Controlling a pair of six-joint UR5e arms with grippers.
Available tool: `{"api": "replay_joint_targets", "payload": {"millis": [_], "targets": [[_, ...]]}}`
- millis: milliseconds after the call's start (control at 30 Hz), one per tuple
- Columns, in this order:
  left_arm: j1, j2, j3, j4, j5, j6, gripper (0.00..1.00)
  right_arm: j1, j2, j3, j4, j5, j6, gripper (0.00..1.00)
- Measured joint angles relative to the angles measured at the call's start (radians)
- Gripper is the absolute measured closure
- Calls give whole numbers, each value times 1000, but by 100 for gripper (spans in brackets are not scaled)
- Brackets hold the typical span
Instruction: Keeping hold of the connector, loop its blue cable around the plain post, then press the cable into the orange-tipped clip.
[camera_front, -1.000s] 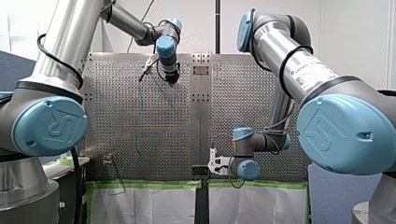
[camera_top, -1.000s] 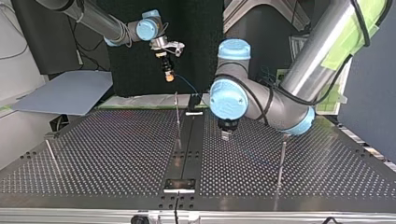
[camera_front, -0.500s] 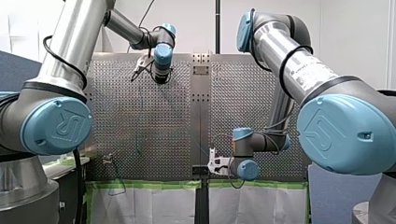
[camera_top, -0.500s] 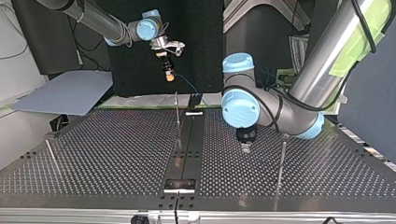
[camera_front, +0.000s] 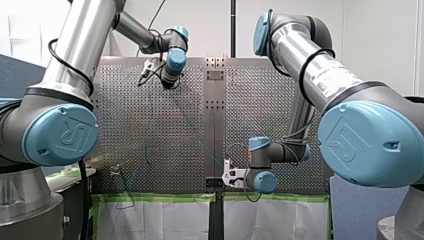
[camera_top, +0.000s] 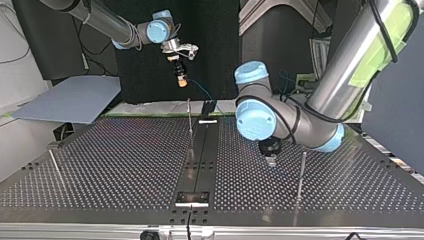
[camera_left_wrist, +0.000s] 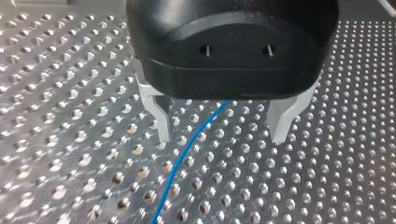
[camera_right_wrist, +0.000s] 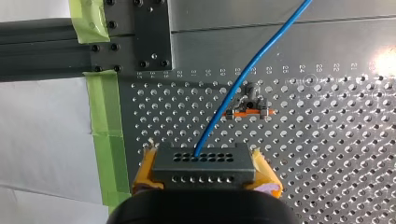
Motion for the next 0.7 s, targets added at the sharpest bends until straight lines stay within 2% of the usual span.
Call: {"api": "replay_joint_targets", "payload": {"millis": [133,267,700], "targets": [[-12,-32,20,-2,16,-6,0,1,0,0,0,0,0,100],[-20,-48,27,23,30,-16,0,1,0,0,1,0,0,100],[1,-72,41,37,-14,5,0,1,0,0,0,0,0,100]]}}
